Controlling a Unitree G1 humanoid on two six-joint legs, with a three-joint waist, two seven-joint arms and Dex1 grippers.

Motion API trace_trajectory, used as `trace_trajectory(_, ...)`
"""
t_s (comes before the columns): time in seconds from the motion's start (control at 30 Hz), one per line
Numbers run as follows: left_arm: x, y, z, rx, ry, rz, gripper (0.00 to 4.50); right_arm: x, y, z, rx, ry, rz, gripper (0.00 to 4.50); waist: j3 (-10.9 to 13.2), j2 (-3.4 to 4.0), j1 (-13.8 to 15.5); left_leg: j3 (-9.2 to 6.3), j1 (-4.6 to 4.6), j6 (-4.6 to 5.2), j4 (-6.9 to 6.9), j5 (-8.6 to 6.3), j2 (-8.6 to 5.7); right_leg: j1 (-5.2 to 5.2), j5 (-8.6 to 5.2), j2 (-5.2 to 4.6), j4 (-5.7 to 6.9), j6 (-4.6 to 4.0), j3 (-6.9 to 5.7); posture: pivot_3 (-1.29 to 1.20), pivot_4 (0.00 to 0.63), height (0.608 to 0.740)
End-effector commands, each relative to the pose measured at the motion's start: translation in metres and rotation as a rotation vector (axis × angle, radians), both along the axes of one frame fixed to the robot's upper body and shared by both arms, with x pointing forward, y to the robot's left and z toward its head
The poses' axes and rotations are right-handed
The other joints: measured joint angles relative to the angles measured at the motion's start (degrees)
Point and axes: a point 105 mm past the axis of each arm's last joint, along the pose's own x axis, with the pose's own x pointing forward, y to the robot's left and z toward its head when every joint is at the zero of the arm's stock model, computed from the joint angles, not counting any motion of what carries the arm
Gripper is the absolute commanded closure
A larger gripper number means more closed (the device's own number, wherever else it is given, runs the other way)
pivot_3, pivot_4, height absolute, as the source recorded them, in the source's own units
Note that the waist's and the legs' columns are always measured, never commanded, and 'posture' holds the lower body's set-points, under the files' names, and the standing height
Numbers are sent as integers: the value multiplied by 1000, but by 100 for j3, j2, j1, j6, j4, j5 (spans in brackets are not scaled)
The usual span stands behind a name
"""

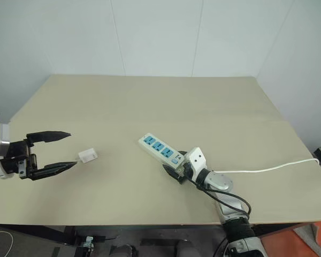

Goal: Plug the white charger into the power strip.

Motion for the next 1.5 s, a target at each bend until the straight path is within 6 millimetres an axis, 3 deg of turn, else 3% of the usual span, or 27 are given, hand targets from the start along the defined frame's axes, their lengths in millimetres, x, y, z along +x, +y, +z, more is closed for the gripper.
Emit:
trace_trajectory(0.03, -3, 0, 8, 3, -29, -6, 0, 4, 7, 9, 3, -61, 25, 13, 0, 0, -6, 0, 0, 0, 0, 0, 0, 0, 0, 0, 0, 0, 0, 0, 150, 740)
trace_trajectory(0.37, -3, 1, 10, 10, -29, -1, 0, 12, 11, -6, 9, 27, 33, 13, -2, -2, -61, 0, 14, 0, 0, 0, 3, 10, 1, 3, 3, -2, 1, 0, 150, 740)
trace_trajectory(0.5, -4, 0, 10, 10, -30, -1, 0, 11, 10, -12, -4, 55, 54, 1088, -3, -4, -87, -2, 21, 0, 0, 0, 3, 17, -1, 3, 4, 2, 0, 0, 150, 740)
trace_trajectory(0.6, -4, 0, 11, 10, -31, -2, 0, 12, 8, -11, -9, 51, 60, 1085, -4, -5, -99, -3, 20, 0, -2, 0, 3, 17, 1, 3, 3, -1, 0, 0, 150, 740)
trace_trajectory(0.7, -3, 0, 11, 11, -32, -3, 0, 14, 8, -3, -4, 13, 82, 1085, -4, -5, -108, -2, 20, 0, -2, 0, 3, 17, 0, 3, 3, 0, 0, 0, 150, 740)
trace_trajectory(0.83, -2, 0, 12, 15, -31, -7, 0, 16, 9, 21, 59, -80, 129, 1085, -3, -4, -118, -3, 17, 0, -2, 0, 3, 15, 0, 4, 3, 0, 0, 0, 150, 740)
trace_trajectory(1.03, 0, 0, 13, 19, -30, -15, 0, -1, 16, 37, 62, -169, 330, 1085, -2, -3, -128, -3, 8, 0, -4, 0, 3, 6, 8, 4, 1, -13, -1, 0, 150, 740)
trace_trajectory(1.2, 0, 1, 15, 25, -31, -21, 0, -21, 18, 20, -62, -136, 549, 1085, -1, -2, -126, -3, 10, 0, -3, 0, 3, 8, 6, 4, 3, -10, -1, 0, 150, 740)
trace_trajectory(1.5, 0, 2, 14, 44, -14, -43, 0, -17, 24, 0, -155, -72, 669, 1085, -1, -2, -146, -3, 14, 0, -3, 0, 5, 8, 13, 8, 4, -22, 1, 0, 150, 740)
